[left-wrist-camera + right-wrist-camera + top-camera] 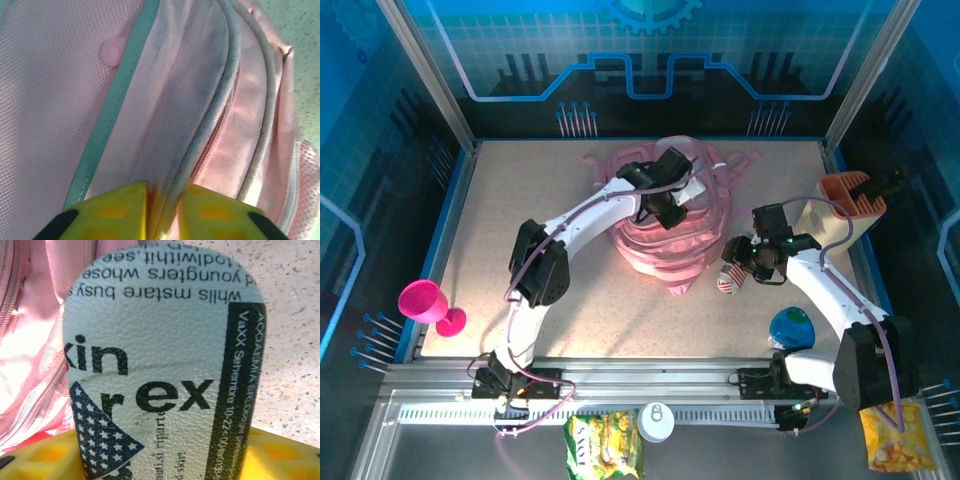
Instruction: Pack the student bag
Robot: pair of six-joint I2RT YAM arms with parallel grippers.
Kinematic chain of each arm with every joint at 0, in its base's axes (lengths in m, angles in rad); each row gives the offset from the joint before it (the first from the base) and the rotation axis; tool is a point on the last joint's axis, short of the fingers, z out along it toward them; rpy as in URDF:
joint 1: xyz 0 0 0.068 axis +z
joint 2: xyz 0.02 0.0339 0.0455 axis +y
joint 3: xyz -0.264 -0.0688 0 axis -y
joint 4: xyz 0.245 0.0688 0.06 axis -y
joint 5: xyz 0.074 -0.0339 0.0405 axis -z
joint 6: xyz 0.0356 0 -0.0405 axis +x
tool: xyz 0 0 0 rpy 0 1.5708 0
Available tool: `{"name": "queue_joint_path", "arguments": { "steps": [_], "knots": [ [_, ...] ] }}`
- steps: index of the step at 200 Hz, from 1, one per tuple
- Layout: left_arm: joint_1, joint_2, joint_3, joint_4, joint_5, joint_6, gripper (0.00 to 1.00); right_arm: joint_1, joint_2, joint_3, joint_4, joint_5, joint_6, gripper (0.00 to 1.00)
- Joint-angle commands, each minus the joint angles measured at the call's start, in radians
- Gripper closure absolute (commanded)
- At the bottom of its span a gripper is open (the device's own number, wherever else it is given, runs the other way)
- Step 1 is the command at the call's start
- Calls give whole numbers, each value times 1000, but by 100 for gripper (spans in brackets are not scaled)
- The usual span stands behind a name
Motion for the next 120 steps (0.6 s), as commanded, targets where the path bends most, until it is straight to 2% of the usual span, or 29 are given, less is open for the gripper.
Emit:
{"name": "queue_joint_path", "arguments": {
  "steps": [1, 35, 67, 120],
  "knots": [
    [58, 15, 69, -43, 152, -60, 82, -17, -25, 25, 44, -55, 27, 38],
    [104, 1, 76, -5, 252, -142, 89, -16, -18, 31, 92, -120, 57, 39],
    [106, -31, 58, 51, 319, -186, 94, -13, 11, 54, 185, -210, 116, 40],
    [79, -143, -8, 190, 343, -255, 96, 18, 108, 165, 381, -290, 263, 40]
  ]
}}
